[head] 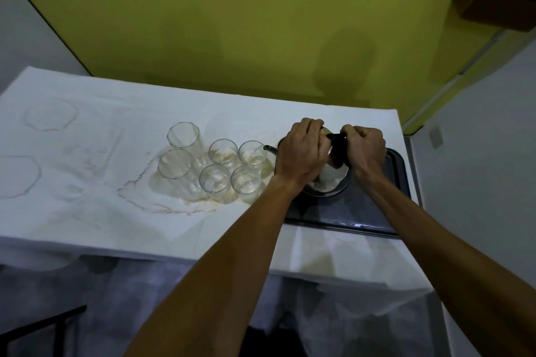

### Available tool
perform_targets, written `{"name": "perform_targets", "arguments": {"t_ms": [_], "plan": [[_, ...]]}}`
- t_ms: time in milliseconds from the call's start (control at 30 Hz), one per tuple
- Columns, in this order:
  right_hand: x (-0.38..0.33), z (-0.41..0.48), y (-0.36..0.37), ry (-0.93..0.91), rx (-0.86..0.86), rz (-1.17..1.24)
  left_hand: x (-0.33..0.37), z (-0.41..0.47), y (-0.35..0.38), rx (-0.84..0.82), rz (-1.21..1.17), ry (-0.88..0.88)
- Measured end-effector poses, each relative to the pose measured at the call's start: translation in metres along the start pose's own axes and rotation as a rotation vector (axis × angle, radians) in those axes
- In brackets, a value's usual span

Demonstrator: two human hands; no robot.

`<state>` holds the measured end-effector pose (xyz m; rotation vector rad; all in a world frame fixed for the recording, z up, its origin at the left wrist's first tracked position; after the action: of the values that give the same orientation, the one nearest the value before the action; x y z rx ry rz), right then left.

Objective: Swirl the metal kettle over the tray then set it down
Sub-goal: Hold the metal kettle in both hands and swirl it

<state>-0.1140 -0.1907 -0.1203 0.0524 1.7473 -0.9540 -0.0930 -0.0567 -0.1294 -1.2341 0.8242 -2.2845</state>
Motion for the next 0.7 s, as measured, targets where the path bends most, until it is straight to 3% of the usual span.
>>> {"name": "perform_targets", "arguments": {"t_ms": [700], "plan": [[0.000, -0.001, -0.010, -0.013, 0.010, -0.038, 0.012, -0.003, -0.002, 0.032, -0.022, 0.022]]}}
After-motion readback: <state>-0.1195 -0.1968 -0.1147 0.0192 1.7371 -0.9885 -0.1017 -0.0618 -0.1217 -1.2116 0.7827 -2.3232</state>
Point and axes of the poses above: each hand's wrist, its own z-axis towards the middle knuckle, its own y-axis out of the palm, x = y × z, the point moved 2 cm from there along z, towards the middle knuckle, and after that the axes turned 5 degrees about -x, right-handed, at the moved point
